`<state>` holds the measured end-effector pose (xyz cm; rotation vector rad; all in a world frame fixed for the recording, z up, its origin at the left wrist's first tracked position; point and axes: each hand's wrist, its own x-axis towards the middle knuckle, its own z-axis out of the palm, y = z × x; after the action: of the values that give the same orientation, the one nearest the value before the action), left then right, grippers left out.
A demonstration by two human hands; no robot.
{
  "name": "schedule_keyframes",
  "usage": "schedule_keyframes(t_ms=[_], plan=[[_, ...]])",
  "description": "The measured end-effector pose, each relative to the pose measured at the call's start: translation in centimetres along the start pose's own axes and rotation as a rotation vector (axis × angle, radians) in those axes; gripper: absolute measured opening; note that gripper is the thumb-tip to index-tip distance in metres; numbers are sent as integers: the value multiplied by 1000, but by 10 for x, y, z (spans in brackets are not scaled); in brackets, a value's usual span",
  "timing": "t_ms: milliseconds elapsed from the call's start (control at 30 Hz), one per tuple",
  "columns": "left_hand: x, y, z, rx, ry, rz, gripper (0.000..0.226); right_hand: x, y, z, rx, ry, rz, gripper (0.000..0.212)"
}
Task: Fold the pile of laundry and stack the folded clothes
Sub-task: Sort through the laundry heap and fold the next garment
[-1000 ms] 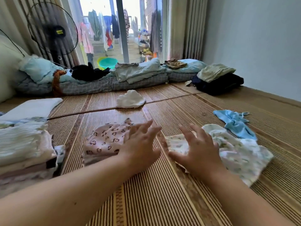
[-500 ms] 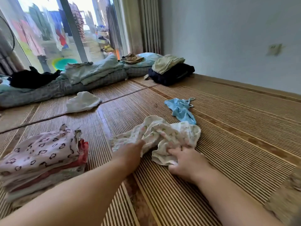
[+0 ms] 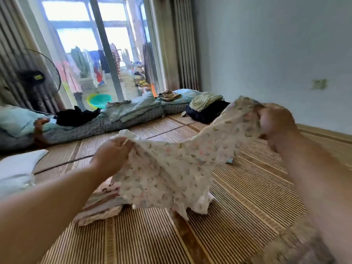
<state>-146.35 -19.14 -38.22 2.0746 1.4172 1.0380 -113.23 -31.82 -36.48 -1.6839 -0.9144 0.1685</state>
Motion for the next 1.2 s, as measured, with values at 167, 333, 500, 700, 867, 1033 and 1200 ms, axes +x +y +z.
schedule_keyframes(t_ms=[167,333,500,700,867,1033,1200], plan=[[-42,25,-77,-97,41,29,27,-25,-85,-29,161,-38,13,14],[-81,64,-134,43,44,109,21,-60,-133,-24,102,-225,-114,13],[-112,105,-155,255,-87,253,25,-146,-193,6,125,-790,-159,30],[-127,103,-165,164,74,256,19,-205,-230,52,12,-799,-238,29],[-171,53,-158,103,253,252,40,-200,-253,63,122,-625,-141,24],[-255,7,-107,186,215,345,44,-211,-244,84,49,-701,-68,14],[-296,-15,-51,375,-240,385,40,-229,-199,104,-30,-1099,61,41]])
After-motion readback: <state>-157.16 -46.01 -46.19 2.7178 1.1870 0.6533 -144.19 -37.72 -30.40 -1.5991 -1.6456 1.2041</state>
